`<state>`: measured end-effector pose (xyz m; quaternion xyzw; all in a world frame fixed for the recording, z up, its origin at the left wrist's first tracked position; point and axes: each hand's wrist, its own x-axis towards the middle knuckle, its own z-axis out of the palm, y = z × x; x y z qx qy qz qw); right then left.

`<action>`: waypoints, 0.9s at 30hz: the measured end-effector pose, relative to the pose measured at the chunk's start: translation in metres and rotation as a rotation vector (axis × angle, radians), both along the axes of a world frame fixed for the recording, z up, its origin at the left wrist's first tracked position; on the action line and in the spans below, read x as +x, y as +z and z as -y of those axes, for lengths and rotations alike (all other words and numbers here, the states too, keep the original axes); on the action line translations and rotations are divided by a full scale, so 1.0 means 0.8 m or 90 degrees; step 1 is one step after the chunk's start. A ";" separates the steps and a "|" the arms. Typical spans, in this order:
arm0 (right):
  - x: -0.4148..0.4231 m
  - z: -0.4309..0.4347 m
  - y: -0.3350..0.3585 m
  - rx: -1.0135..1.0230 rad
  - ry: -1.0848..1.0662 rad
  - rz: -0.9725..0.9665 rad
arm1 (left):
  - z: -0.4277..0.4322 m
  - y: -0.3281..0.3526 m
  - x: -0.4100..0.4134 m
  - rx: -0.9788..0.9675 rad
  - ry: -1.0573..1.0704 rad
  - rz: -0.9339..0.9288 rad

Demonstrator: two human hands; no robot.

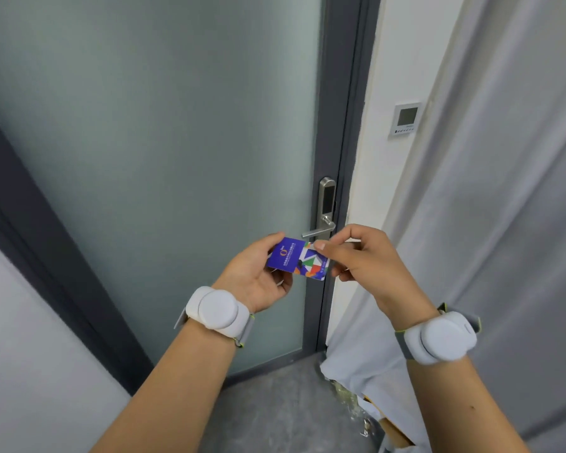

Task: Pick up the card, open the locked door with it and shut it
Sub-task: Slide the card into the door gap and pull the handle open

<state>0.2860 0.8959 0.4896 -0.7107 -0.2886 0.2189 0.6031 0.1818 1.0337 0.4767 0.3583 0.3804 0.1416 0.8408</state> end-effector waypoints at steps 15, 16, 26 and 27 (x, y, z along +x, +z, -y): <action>0.253 -0.039 -0.046 0.033 -0.055 -0.081 | -0.072 -0.051 0.243 -0.050 -0.023 -0.088; 0.264 -0.039 -0.051 0.039 -0.062 -0.093 | -0.077 -0.056 0.254 -0.038 -0.024 -0.109; 0.320 -0.038 -0.093 0.065 -0.116 -0.157 | -0.136 -0.119 0.375 0.148 -0.042 -0.242; 0.325 -0.040 -0.099 0.051 -0.129 -0.151 | -0.146 -0.127 0.390 0.216 -0.054 -0.273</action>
